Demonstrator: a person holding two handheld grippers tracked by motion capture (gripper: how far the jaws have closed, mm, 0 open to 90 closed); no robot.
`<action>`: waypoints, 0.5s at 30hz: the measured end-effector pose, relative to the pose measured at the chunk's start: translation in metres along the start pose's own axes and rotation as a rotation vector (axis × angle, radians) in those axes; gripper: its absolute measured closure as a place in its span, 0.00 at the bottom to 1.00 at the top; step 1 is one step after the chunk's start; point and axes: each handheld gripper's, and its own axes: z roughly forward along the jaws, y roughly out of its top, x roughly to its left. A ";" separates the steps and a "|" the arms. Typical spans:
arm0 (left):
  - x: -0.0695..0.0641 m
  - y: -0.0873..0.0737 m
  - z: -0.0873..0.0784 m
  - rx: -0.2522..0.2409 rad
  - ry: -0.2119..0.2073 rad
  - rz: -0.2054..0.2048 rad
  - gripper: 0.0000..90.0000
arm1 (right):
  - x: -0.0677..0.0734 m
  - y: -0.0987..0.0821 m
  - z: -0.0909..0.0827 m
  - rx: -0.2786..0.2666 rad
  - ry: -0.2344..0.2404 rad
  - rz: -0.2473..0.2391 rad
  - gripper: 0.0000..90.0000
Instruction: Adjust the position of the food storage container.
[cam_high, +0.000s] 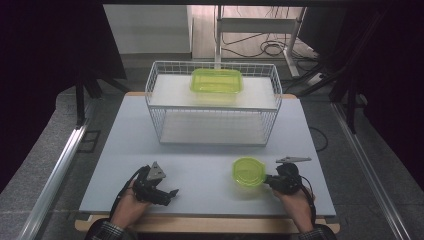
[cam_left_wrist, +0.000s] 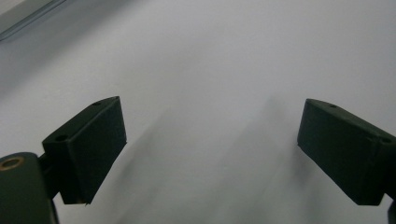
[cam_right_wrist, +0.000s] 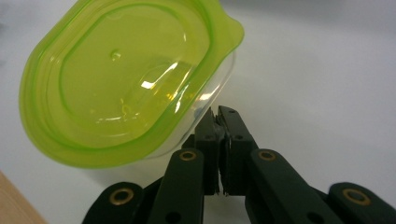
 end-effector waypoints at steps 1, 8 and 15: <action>0.000 0.000 0.000 0.000 0.001 0.000 0.09 | 0.001 0.002 0.003 0.000 0.007 0.000 0.96; 0.001 0.000 -0.001 -0.001 0.003 -0.002 0.09 | 0.018 0.023 0.027 0.010 0.060 -0.060 0.97; 0.001 0.000 -0.001 -0.001 0.004 -0.006 0.09 | 0.036 0.034 0.045 0.032 0.110 -0.088 0.98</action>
